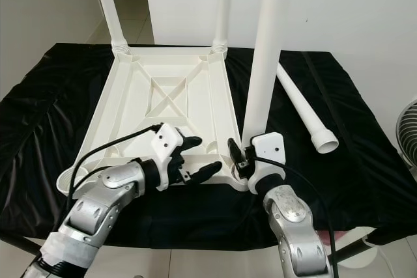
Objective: Building children table
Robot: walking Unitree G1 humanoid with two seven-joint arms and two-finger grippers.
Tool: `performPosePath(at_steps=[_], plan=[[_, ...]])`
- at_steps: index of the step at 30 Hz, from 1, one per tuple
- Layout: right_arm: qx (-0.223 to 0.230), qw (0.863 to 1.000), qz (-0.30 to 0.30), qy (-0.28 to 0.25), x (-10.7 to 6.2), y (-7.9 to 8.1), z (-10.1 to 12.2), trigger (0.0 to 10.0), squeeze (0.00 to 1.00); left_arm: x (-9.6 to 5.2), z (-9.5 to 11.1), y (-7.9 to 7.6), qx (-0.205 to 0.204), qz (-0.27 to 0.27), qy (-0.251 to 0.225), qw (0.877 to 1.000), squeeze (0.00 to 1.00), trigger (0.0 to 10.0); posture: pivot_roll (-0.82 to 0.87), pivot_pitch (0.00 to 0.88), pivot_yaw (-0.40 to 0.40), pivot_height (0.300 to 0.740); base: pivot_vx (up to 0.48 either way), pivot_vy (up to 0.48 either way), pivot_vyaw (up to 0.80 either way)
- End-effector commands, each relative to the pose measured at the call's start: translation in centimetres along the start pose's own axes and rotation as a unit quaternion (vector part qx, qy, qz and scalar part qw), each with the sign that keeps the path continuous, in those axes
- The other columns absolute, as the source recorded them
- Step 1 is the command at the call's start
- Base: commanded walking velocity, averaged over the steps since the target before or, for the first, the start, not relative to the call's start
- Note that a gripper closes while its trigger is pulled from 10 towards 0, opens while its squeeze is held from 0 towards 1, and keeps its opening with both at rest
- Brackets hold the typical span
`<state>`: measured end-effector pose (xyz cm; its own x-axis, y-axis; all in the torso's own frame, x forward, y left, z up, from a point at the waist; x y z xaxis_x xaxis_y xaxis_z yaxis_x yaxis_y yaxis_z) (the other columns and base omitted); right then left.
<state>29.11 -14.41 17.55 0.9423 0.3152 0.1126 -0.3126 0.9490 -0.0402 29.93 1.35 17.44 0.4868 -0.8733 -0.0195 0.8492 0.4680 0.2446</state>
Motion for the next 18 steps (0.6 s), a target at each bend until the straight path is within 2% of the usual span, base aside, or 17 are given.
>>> performPosePath(at_steps=[1,9,18], plan=[[0.002,1.0,0.013,0.023,-0.4,0.4,-1.3,10.0,0.0,-0.2,0.1,0.8,-0.003,0.039,0.004,0.999,0.0,10.0,-0.04,0.092,0.019,0.74,0.0,0.0,0.0],[0.003,0.999,0.041,0.008,-0.4,0.9,-1.7,10.0,0.0,-0.9,0.7,0.9,-0.013,0.039,0.011,0.999,0.0,10.0,-0.04,0.097,0.027,0.74,0.0,0.0,0.0],[0.018,0.999,0.03,0.009,0.3,0.8,-2.2,10.0,0.0,-1.4,1.2,1.1,-0.009,0.047,0.012,0.999,0.0,10.0,-0.03,0.099,0.027,0.74,0.0,0.0,0.0]])
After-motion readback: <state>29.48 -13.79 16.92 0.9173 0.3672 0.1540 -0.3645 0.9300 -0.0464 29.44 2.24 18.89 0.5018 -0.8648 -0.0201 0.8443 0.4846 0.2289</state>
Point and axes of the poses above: a point about 5 cm out from each wrist's last joint towards the gripper, its own x axis pointing out of the wrist towards the gripper, its own z axis along the axis of the wrist's last joint, y = z × x, the point moved 4 cm from there along x, pointing out of the wrist towards the gripper, and after that the axes turned 8 degrees about x, right-handed, at the moved point
